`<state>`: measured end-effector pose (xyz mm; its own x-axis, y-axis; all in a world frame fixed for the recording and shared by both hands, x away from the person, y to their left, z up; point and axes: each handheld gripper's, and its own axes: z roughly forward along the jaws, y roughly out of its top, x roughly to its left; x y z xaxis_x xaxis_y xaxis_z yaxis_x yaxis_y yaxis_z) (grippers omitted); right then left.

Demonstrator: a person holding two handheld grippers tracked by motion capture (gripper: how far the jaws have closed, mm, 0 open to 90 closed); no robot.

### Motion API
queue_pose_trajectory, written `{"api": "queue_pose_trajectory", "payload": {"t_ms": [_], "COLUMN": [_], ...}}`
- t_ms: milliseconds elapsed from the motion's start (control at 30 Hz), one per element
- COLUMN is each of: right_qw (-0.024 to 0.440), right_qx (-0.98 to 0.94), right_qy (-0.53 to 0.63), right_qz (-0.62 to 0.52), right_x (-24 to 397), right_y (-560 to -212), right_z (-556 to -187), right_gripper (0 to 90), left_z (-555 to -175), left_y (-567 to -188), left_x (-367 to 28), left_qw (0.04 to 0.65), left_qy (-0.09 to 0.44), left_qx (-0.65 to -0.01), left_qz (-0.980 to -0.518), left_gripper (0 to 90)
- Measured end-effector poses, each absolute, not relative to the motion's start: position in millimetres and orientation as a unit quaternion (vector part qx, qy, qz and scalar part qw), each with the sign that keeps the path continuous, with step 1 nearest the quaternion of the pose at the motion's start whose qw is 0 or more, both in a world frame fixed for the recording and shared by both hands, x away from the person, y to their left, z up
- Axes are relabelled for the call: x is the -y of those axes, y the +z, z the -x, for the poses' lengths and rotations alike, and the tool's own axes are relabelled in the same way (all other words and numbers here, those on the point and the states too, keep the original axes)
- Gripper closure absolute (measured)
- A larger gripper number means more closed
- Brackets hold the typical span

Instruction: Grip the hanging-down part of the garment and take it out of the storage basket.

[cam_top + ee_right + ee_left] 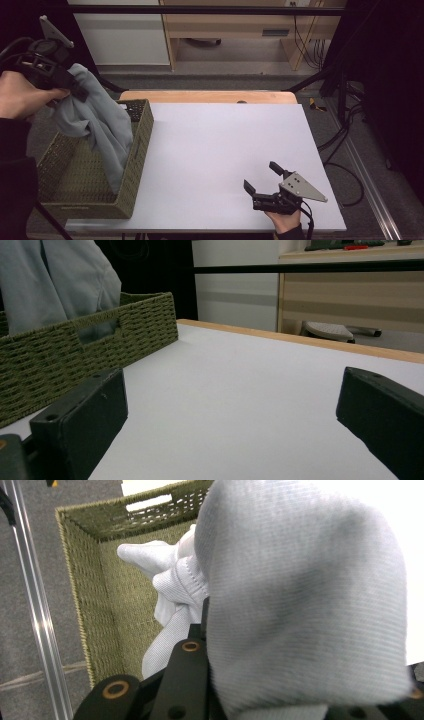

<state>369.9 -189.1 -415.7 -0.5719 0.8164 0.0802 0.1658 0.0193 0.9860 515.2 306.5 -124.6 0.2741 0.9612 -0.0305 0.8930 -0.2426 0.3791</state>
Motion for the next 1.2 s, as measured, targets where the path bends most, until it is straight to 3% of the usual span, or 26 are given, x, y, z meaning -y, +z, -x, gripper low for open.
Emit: {"api": "queue_pose_trajectory", "payload": {"t_ms": [733, 1200], "right_qw": [0.267, 0.246], "right_qx": [-0.665, -0.664], "right_qy": [0.6, 0.625], "right_qz": [-0.355, -0.328], "right_x": [176.1, 143.0], "right_y": [-403.4, -383.3], "right_z": [-378.6, -389.8], "right_gripper": [0.3, 0.3], "left_z": [-500.4, -500.6], "left_y": [-82.7, -72.9], "left_x": [-299.4, -294.2], "left_qw": [0.181, 0.181], "left_qy": [0.138, 0.144], "left_qx": [-0.576, -0.569], "left_qz": [-0.785, -0.789], "left_gripper": [77.4, 77.5]}}
